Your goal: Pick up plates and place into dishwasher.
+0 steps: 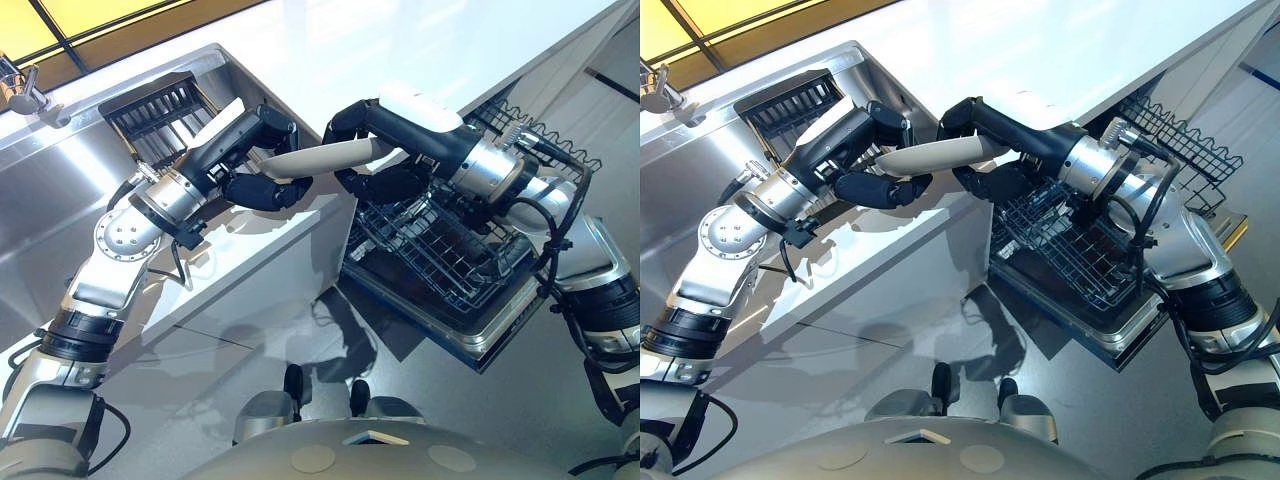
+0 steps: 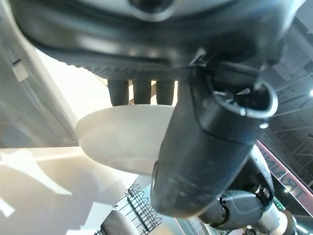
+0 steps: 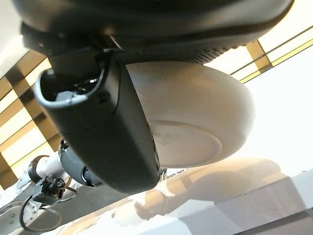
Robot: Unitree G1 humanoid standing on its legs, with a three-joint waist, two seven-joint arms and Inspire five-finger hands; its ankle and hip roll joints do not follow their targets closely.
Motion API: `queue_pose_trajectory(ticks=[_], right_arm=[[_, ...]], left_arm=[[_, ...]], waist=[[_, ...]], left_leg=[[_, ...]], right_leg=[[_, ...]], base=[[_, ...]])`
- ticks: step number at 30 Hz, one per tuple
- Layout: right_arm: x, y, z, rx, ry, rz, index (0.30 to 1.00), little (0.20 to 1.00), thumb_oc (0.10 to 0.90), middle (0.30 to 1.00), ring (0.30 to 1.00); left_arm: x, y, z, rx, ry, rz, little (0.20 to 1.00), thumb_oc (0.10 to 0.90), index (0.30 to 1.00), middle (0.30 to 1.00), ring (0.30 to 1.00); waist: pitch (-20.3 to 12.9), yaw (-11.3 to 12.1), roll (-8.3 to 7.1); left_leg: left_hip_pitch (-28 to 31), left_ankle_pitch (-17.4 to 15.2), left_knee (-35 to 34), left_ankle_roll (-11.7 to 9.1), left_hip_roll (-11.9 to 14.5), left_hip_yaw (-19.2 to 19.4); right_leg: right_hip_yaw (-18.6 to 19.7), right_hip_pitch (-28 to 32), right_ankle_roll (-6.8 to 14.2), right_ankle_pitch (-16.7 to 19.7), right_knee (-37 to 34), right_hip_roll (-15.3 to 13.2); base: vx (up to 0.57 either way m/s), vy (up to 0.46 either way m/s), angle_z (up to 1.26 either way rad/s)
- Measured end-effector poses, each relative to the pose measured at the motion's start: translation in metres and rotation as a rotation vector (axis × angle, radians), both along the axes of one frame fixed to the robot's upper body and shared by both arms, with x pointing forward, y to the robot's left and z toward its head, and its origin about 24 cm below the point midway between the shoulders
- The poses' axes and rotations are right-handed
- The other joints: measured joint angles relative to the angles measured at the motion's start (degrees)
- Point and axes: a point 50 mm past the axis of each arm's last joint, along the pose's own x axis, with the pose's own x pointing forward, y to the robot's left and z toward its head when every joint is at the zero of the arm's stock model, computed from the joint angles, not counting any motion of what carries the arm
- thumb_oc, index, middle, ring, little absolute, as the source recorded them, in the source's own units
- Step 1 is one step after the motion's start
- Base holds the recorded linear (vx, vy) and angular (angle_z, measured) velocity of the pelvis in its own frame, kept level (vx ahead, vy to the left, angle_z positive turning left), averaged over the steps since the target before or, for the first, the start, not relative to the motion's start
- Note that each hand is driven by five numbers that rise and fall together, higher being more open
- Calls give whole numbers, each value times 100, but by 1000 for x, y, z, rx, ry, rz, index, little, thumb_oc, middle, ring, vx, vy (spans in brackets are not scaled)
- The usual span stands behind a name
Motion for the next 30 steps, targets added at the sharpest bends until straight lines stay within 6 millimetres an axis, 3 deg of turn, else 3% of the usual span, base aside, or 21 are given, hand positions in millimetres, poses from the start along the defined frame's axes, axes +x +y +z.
queue_pose_trajectory(ticks=[1,6,11,16,20,25,30], right_arm=[[0,0,-1,5,-3,-4,300,200,100,300,300],[0,-1,3,74,-102,-59,300,200,100,300,300],[7,-22,18,221,-242,-191,300,200,100,300,300],[7,-67,41,413,-428,-405,300,200,100,300,300],[7,-101,46,550,-519,-574,300,200,100,300,300],[9,-130,29,636,-518,-770,300,200,100,300,300],[8,-175,-18,748,-372,-1097,300,200,100,300,300]], left_arm=[[0,0,0,-1,-1,2,900,800,900,900,900],[0,0,6,-123,-114,104,900,800,900,900,900],[-10,-3,28,-212,-343,186,900,800,900,900,900],[-4,31,37,-219,-450,452,900,800,900,900,900],[7,62,24,-134,-381,646,900,800,900,900,900],[14,82,4,-96,-269,764,900,800,900,900,900],[9,90,-14,-75,-206,797,900,800,900,900,900]], waist=[[0,-1,1],[-5,-9,8],[-8,72,12],[-15,149,23],[-31,150,50],[-41,142,64],[-41,143,64]], left_leg=[[0,0,0,0,0,0],[-30,20,-1,-8,-4,-74],[-92,60,-1,-19,-12,-209],[-158,108,-1,-18,-26,-295],[-184,135,-1,-12,-33,-295],[-179,139,-2,-6,-40,-289],[-172,138,-2,-1,-46,-248]], right_leg=[[0,0,0,0,0,0],[-68,4,0,0,-1,2],[-132,-4,-2,-3,-3,9],[-131,-18,-5,-6,-3,7],[-124,-20,-5,-6,-4,2],[-110,-21,-5,-6,-4,-7],[-85,-31,-4,-6,-4,-17]], base=[[0,0,0],[2,-6,6],[-2,-16,15],[6,-5,11],[17,-3,7],[38,2,0],[73,17,-2]])
